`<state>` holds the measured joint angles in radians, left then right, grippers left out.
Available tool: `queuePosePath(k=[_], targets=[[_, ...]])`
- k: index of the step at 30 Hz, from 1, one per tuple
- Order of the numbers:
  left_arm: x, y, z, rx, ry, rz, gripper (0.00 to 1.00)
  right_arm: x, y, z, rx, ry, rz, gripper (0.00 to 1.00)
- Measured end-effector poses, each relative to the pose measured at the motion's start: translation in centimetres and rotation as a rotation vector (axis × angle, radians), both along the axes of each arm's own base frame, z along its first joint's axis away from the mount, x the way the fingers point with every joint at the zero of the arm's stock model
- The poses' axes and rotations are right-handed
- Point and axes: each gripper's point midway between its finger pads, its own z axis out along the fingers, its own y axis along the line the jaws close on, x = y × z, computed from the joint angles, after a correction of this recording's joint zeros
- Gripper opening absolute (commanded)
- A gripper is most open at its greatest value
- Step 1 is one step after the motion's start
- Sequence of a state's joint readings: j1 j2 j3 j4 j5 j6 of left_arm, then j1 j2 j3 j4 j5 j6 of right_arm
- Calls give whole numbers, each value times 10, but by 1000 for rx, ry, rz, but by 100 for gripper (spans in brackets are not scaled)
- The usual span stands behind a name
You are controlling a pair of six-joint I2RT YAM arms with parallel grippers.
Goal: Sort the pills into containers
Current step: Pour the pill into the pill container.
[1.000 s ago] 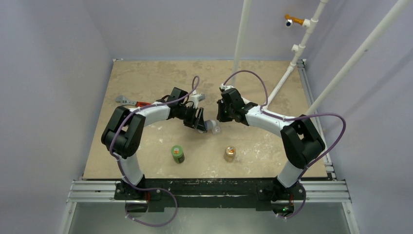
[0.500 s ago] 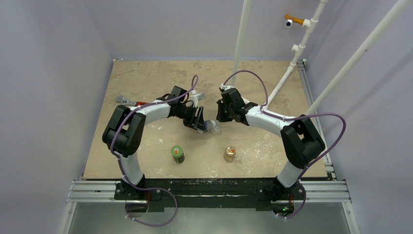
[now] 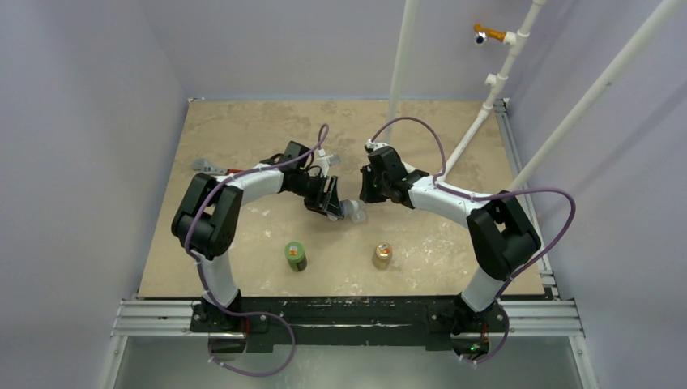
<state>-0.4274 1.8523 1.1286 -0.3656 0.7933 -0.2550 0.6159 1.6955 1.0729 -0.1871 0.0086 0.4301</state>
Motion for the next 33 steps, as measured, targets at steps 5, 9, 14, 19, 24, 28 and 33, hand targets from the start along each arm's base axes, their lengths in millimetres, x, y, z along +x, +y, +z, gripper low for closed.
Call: queuePosePath(k=[5,9,14,19,24,28,33], targets=[[0,0,0,0,-5,-3,0,0,0,0,0,0,0,0],[-1,-1,0,3,-17,-14,0,0,0,0,0,0,0,0],[-2,-3,-2,23,-55,-37,0,0,0,0,-1,1,0,0],[-1,-3,-2,64,-120,-59,0,0,-1,-1,-2,2,-1,0],[-2,-2,-3,112,-182,-77,0,0,0,-1,-2,2,-1,0],[-2,-3,-2,152,-239,-96,0,0,0,-1,-2,3,-1,0],[-2,-3,-3,188,-291,-117,0,0,0,-1,-2,3,-1,0]])
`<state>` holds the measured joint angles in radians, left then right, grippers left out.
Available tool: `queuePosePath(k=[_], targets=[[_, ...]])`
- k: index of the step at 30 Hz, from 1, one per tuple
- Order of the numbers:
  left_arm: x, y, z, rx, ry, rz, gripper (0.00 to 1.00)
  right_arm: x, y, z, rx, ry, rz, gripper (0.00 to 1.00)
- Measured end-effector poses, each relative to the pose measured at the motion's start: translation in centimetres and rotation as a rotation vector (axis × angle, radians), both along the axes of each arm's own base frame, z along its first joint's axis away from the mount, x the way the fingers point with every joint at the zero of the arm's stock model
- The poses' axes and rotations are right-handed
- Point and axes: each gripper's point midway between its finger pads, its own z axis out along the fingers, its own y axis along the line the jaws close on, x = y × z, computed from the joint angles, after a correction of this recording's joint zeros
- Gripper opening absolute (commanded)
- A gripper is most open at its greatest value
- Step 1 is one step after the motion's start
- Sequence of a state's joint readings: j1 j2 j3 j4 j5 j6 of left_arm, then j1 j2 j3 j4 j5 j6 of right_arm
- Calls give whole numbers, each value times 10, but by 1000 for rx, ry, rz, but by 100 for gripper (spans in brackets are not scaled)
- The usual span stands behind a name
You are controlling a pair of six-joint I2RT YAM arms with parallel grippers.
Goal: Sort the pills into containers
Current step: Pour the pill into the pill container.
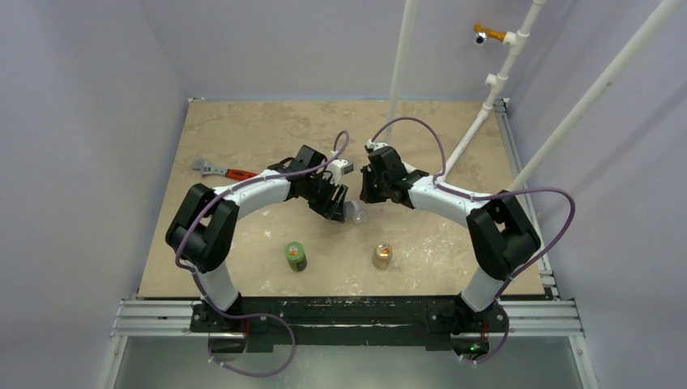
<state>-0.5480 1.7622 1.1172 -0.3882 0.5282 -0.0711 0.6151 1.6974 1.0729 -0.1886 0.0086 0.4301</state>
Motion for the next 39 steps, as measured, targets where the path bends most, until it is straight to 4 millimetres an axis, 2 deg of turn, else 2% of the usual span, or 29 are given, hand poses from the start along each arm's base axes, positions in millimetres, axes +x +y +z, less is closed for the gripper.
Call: queuePosePath(k=[19,39], targets=[[-4,5,-5,106,-202,-54,0,0,0,-1,6,8,-1,0],[-1,4,-7,247,-395,-130,0,5,-5,-3,100,78,-10,0]])
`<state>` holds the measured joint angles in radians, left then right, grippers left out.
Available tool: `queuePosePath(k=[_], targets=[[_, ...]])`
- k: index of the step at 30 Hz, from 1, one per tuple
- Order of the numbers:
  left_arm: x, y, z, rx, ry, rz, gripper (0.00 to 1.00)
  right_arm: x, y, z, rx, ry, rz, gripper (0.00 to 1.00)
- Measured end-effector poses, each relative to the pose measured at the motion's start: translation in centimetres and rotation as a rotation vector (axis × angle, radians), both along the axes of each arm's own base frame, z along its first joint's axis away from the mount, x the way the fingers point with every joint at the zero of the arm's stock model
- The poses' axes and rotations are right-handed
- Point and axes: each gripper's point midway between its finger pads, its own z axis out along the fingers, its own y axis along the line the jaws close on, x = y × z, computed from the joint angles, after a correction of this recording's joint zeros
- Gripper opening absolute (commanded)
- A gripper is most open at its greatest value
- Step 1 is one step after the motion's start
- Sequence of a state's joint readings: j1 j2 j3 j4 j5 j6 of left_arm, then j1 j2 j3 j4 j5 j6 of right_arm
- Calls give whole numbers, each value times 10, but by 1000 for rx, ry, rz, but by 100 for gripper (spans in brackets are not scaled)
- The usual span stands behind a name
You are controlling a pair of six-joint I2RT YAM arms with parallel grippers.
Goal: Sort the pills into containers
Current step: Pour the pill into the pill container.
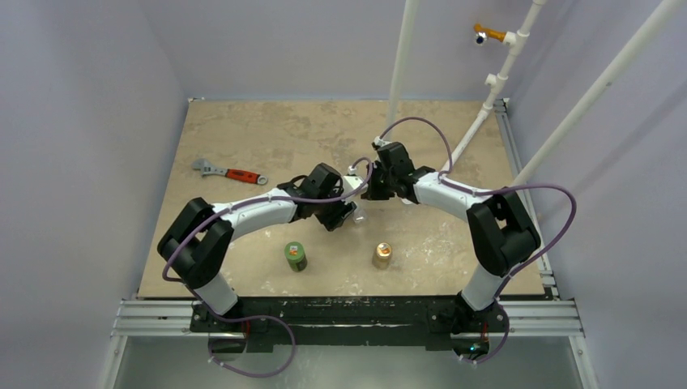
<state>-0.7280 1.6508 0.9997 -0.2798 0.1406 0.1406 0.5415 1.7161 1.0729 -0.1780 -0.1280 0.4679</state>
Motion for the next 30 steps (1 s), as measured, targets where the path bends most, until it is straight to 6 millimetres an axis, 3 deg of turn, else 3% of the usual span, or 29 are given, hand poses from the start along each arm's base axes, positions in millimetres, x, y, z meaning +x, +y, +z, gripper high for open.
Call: queuePosePath(k=[30], targets=[[2,0,3,205,-67,-30,0,2,-2,-2,47,14,-6,0]])
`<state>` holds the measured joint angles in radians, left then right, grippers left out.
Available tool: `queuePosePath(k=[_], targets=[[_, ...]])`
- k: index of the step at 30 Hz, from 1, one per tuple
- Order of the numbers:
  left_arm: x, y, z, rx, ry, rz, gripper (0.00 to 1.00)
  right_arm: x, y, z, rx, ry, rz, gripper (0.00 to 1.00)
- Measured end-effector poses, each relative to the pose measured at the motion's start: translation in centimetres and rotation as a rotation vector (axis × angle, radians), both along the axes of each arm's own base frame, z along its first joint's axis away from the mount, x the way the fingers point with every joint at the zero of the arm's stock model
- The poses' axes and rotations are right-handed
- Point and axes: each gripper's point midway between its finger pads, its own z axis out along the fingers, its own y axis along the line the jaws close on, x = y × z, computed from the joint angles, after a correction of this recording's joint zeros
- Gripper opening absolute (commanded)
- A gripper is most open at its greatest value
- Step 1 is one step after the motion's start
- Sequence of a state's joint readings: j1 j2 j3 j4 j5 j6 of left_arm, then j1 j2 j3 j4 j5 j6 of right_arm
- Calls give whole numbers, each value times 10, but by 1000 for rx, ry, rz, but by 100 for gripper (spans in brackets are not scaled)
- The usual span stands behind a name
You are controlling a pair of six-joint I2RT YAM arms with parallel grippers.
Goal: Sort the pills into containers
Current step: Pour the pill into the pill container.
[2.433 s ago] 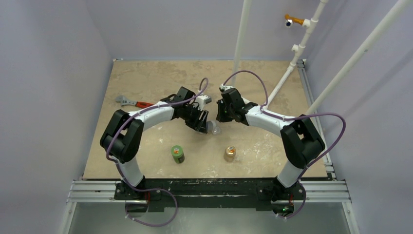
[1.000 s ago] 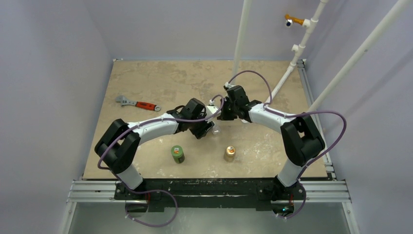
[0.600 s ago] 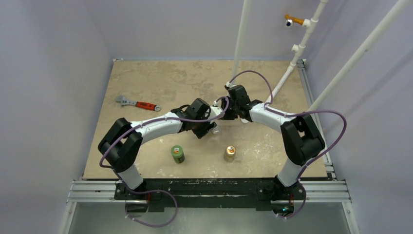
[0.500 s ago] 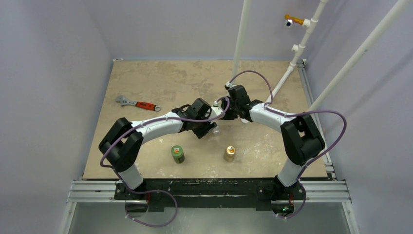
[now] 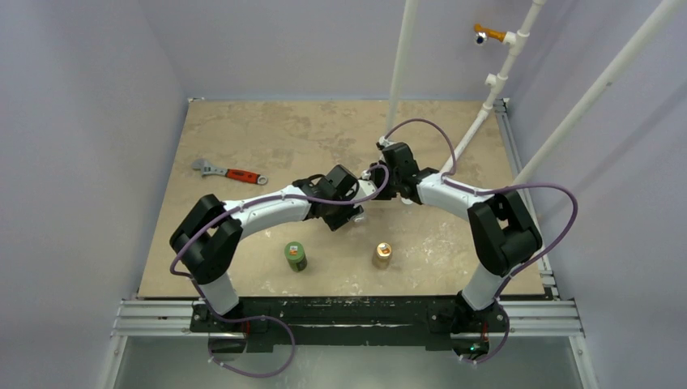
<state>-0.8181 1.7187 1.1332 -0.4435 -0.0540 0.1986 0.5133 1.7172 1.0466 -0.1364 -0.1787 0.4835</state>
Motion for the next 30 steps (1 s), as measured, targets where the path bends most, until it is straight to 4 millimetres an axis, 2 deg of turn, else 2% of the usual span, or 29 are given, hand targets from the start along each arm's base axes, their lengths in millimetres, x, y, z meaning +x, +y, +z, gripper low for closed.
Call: queuePosePath(k=[30], targets=[[2,3,7,139,-107,-35,0,-2,-2,-1,30,6,-2,0]])
